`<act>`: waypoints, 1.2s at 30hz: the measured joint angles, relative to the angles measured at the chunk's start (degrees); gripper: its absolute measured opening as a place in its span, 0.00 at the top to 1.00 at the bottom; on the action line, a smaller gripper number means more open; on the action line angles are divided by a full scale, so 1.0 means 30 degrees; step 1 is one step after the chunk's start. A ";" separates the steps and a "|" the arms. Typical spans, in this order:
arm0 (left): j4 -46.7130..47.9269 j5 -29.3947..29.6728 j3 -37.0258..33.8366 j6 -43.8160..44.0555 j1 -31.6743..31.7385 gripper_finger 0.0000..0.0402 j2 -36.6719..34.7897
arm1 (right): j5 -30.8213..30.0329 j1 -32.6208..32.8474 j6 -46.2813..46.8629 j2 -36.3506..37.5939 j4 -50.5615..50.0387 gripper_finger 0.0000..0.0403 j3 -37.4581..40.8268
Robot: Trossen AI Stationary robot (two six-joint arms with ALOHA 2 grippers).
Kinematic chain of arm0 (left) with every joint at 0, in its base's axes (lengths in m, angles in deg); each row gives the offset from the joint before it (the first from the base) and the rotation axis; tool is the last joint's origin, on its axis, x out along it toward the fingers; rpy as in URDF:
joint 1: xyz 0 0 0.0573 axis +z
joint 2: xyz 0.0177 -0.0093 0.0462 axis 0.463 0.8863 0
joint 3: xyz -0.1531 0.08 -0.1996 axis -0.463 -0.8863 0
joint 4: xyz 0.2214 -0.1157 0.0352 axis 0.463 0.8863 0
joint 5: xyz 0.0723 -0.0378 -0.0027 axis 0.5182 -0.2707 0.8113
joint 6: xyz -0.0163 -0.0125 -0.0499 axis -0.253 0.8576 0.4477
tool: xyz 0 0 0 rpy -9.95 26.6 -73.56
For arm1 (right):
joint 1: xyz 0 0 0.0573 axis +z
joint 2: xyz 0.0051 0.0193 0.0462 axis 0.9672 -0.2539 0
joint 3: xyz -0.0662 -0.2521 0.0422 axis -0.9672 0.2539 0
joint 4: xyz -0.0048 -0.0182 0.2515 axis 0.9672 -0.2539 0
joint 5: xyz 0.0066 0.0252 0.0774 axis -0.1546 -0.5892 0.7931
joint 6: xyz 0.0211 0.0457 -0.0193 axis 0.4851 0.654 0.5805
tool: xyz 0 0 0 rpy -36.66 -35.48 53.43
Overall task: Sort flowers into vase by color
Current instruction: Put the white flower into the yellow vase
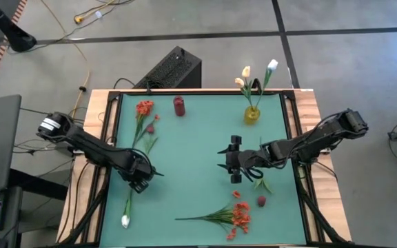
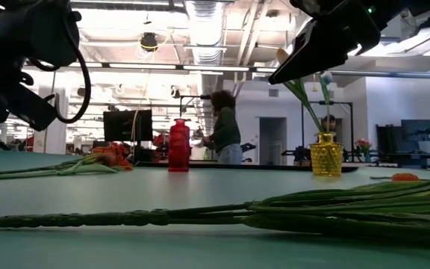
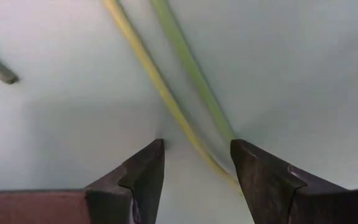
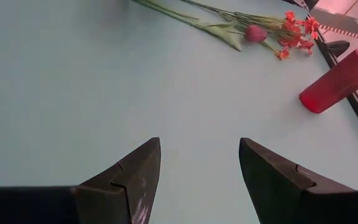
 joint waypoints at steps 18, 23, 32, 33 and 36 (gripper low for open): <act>0.0399 -0.0845 0.0603 -0.3110 0.0645 0.96 0.0817 | 0.0343 0.0339 0.1785 0.0000 -0.0772 0.40 0.0015; 0.1896 -0.0171 0.1744 -0.4107 0.1150 0.98 0.0104 | 0.0350 0.0525 0.1735 0.0000 -0.0791 0.40 0.0015; 0.5304 0.4163 0.5727 -0.5661 0.2430 1.00 -0.1158 | 0.0350 0.0503 0.1735 0.0000 -0.0859 0.40 0.0015; 0.4714 0.4818 0.6010 -0.6035 0.2550 1.00 -0.1293 | 0.0350 0.0503 0.1735 -0.0004 -0.0859 0.40 0.0015; 0.1116 0.5646 0.6237 -0.7415 0.2957 1.00 -0.1688 | 0.0364 0.0503 0.1582 -0.0007 -0.0743 0.40 0.0015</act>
